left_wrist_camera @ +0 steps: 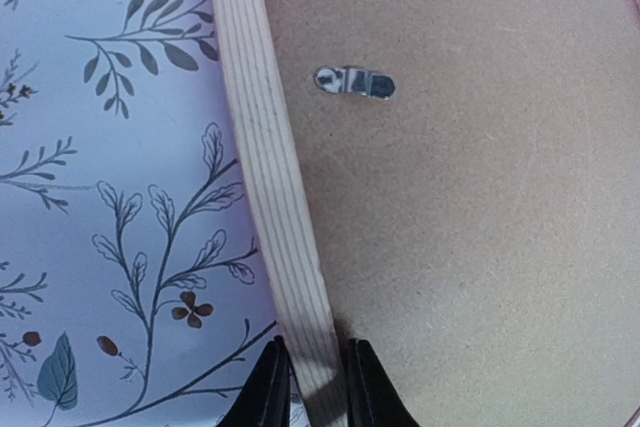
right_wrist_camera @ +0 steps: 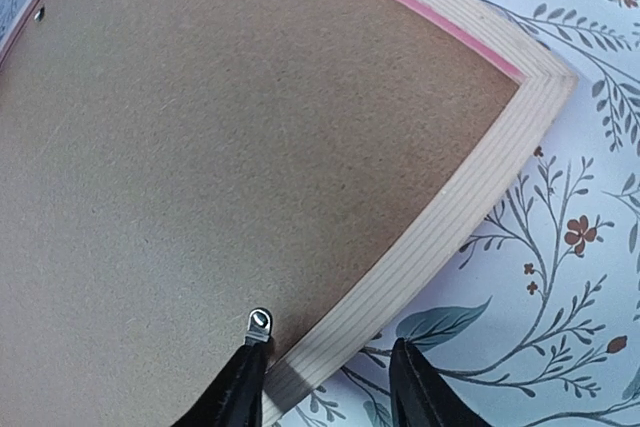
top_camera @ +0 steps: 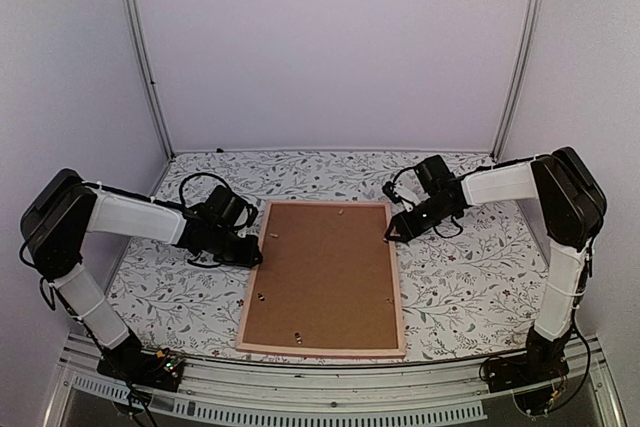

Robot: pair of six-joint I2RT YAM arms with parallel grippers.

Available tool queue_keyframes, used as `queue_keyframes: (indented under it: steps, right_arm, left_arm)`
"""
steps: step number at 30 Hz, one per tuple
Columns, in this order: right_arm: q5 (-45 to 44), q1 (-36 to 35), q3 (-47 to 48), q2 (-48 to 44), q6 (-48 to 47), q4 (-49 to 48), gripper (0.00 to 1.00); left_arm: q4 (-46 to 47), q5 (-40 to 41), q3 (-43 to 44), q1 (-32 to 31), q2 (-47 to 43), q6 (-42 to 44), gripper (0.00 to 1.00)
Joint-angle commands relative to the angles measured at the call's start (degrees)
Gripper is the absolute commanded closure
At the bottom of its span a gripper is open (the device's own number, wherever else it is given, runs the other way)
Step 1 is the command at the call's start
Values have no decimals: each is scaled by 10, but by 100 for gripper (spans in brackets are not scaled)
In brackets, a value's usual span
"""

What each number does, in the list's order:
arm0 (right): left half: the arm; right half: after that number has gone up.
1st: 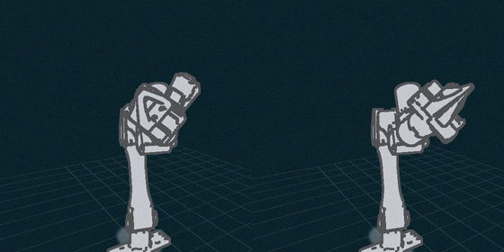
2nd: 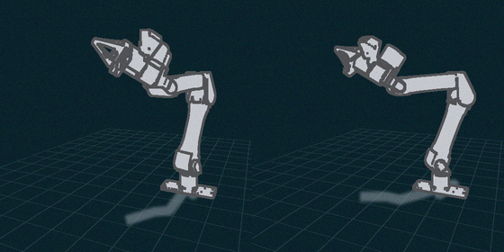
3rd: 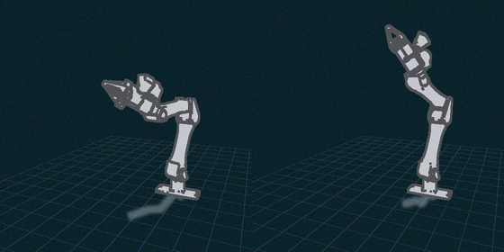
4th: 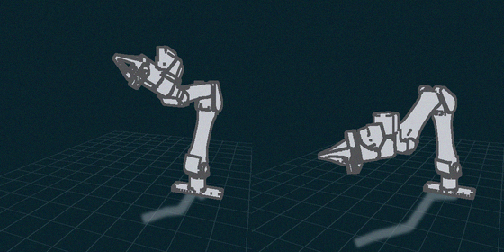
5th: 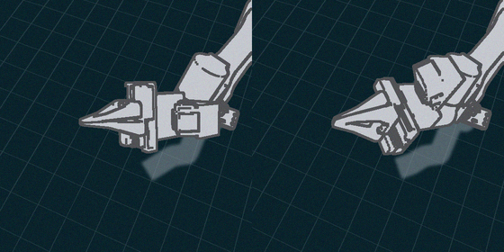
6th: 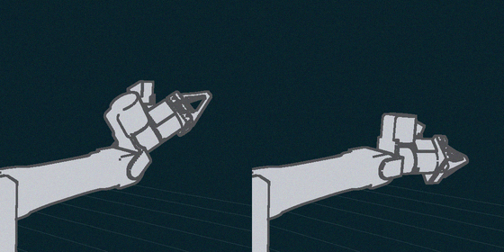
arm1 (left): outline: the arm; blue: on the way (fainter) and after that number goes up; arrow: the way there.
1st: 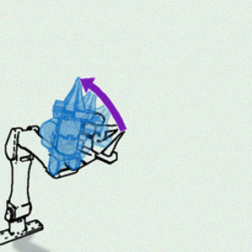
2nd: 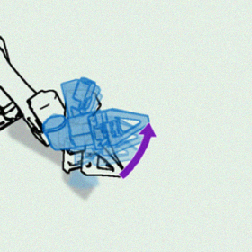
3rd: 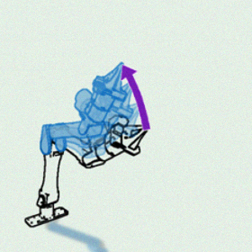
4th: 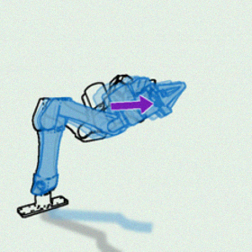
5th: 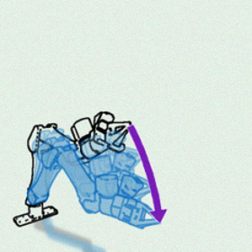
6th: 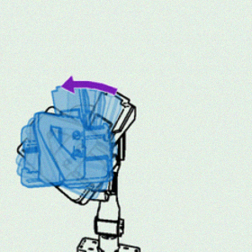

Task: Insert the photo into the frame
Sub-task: Press the fastener onto the backboard.

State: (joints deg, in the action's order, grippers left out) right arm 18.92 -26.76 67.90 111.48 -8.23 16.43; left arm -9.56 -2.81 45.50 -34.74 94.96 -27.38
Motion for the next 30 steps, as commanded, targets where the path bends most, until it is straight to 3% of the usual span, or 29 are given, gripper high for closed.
queue_keyframes:
  steps: [1,11,30]
  right_arm:
    - [13,14,6,-20,6,-9,48]
    - [24,8,-18,-20,49,-30,38]
    - [-66,-29,-49,14,54,-40,43]
  left_arm:
    - [-22,-6,9,6,1,29,82]
    - [-20,-9,11,5,2,29,82]
    - [-18,-8,2,6,2,26,81]
